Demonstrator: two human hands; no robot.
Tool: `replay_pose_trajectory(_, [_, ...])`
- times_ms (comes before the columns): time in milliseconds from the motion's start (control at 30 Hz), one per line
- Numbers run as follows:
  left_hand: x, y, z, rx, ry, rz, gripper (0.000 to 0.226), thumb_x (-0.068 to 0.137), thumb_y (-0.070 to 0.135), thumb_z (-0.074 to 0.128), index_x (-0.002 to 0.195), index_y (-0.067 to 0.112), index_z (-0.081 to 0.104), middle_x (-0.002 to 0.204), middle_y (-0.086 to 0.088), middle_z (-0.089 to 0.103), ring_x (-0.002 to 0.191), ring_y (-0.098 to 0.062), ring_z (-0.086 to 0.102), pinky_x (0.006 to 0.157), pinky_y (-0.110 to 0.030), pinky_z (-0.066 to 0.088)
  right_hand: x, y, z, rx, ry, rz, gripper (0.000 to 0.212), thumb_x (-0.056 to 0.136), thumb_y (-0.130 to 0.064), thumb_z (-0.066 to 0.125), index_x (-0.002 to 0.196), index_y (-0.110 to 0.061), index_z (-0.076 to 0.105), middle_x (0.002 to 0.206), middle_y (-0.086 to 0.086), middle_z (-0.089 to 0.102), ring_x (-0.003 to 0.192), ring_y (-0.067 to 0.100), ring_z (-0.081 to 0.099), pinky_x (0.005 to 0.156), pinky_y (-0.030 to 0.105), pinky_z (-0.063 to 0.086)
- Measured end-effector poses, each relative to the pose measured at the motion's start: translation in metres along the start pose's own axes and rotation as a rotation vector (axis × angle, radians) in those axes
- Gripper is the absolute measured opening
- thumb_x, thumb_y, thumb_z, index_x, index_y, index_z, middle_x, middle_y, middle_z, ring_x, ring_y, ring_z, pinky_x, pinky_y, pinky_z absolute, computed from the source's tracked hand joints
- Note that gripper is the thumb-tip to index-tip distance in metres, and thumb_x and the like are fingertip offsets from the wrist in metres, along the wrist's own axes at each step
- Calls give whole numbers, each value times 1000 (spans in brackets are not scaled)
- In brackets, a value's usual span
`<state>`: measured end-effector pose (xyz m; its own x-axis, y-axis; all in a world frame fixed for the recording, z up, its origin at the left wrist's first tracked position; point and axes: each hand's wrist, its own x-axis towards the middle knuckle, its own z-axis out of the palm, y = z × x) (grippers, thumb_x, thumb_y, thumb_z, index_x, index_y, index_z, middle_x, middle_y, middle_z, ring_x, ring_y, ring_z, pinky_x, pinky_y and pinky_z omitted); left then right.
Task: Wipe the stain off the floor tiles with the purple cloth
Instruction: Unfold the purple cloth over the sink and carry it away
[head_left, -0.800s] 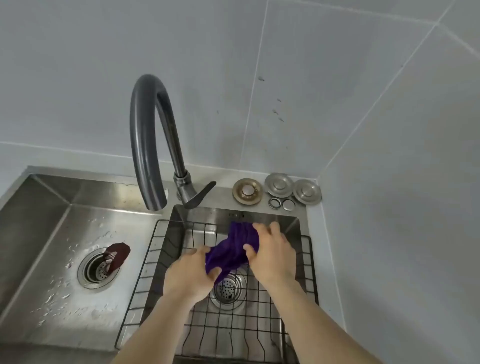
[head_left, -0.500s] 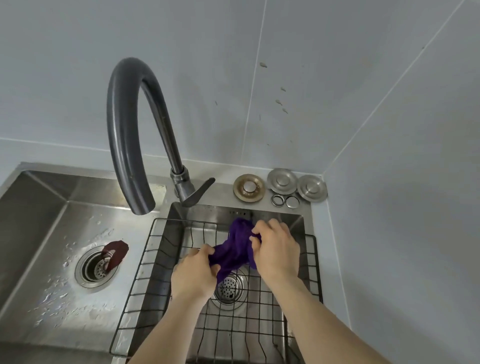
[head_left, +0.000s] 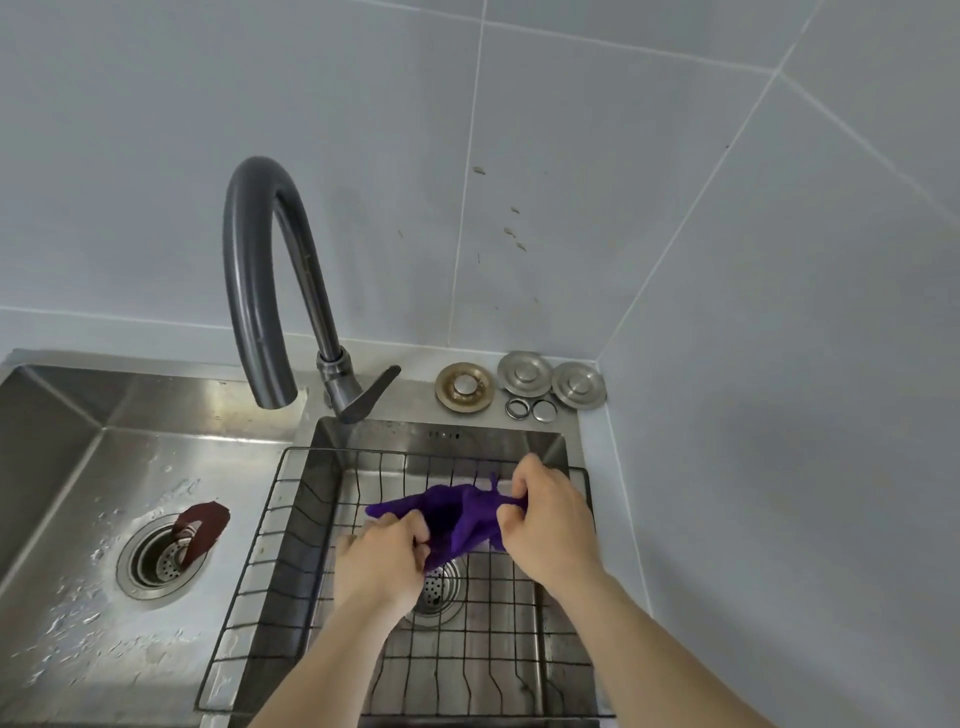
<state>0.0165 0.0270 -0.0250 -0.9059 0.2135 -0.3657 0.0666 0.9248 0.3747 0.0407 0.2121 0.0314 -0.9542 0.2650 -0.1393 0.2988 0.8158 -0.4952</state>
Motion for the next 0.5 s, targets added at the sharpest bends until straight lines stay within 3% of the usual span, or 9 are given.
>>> replay_pose_trajectory(100, [-12, 1, -1, -52, 110, 60, 10, 99, 29, 44, 105, 27, 51, 101, 8, 62, 98, -21, 60, 91, -37, 39, -14, 8, -2, 5, -37, 30, 47, 84, -16, 70, 125, -27, 48, 104, -5, 61, 92, 14, 60, 74, 29, 54])
replay_pose_trajectory(167, [-18, -2, -11, -93, 164, 62, 9, 101, 26, 38, 105, 24, 46, 90, 4, 65, 78, -22, 57, 77, -36, 40, -22, 12, -2, -49, -82, 19, 62, 85, -16, 71, 141, -30, 48, 119, -2, 63, 106, 18, 62, 83, 32, 58])
replay_pose_trajectory(233, [-25, -6, -28, -127, 191, 97, 5, 103, 26, 35, 102, 26, 40, 81, 5, 61, 68, -22, 55, 70, -36, 40, -29, 9, -7, -74, -117, 19, 54, 87, -13, 67, 137, -30, 58, 119, 0, 66, 102, 19, 64, 81, 32, 58])
replay_pose_trajectory(333, [-43, -9, -60, -173, 242, 193, 11, 104, 25, 35, 95, 32, 34, 84, 6, 57, 71, -22, 60, 67, -40, 49, -46, -6, -23, -87, -102, 9, 29, 90, -8, 59, 108, -23, 76, 98, 0, 70, 81, 14, 58, 67, 27, 52])
replay_pose_trajectory(400, [-59, -9, -86, -167, 287, 248, 8, 104, 25, 37, 97, 30, 38, 86, 6, 57, 71, -15, 61, 67, -39, 54, -60, -19, -37, -79, -41, -17, 25, 91, -8, 60, 103, -22, 76, 94, -2, 60, 82, 13, 54, 67, 25, 48])
replay_pose_trajectory(500, [-94, -9, -125, -122, 315, 295, 9, 104, 18, 39, 108, 24, 44, 91, 7, 55, 76, -9, 59, 68, -31, 54, -90, -43, -61, -55, 68, -42, 23, 92, -12, 64, 107, -25, 74, 106, 0, 55, 96, 18, 59, 80, 31, 53])
